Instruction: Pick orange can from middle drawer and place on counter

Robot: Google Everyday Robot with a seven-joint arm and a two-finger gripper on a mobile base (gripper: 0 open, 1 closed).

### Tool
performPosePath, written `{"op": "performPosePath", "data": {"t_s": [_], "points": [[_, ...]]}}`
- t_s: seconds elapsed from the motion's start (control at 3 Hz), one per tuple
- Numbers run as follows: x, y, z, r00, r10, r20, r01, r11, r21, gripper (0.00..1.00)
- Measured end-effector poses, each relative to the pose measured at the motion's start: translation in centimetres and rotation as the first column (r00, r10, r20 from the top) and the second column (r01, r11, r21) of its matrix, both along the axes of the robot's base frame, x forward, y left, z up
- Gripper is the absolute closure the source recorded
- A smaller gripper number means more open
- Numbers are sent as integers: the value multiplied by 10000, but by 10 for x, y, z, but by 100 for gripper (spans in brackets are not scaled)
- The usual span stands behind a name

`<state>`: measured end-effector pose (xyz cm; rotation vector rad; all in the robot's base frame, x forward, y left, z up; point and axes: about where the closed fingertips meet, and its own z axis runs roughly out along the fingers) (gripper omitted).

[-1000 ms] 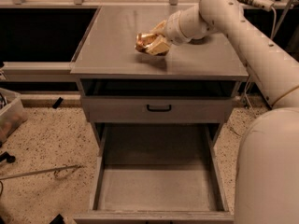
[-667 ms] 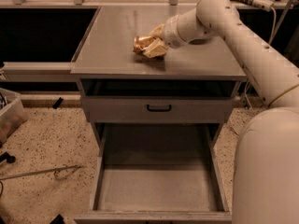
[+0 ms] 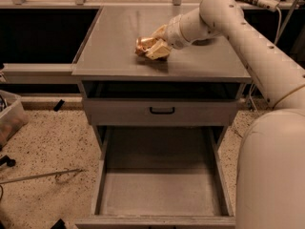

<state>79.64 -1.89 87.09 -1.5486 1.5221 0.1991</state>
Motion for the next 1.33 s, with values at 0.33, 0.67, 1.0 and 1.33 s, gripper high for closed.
{"op": "performPosePath", "data": {"t_s": [0.33, 0.67, 1.0, 1.33], "points": [[0, 0, 0, 10000, 0, 0, 0, 10000, 0, 35], [0, 0, 0, 10000, 1, -1, -1, 10000, 0, 11], [0, 0, 0, 10000, 2, -2, -2, 10000, 0, 0], [0, 0, 0, 10000, 2, -2, -2, 10000, 0, 0]]}}
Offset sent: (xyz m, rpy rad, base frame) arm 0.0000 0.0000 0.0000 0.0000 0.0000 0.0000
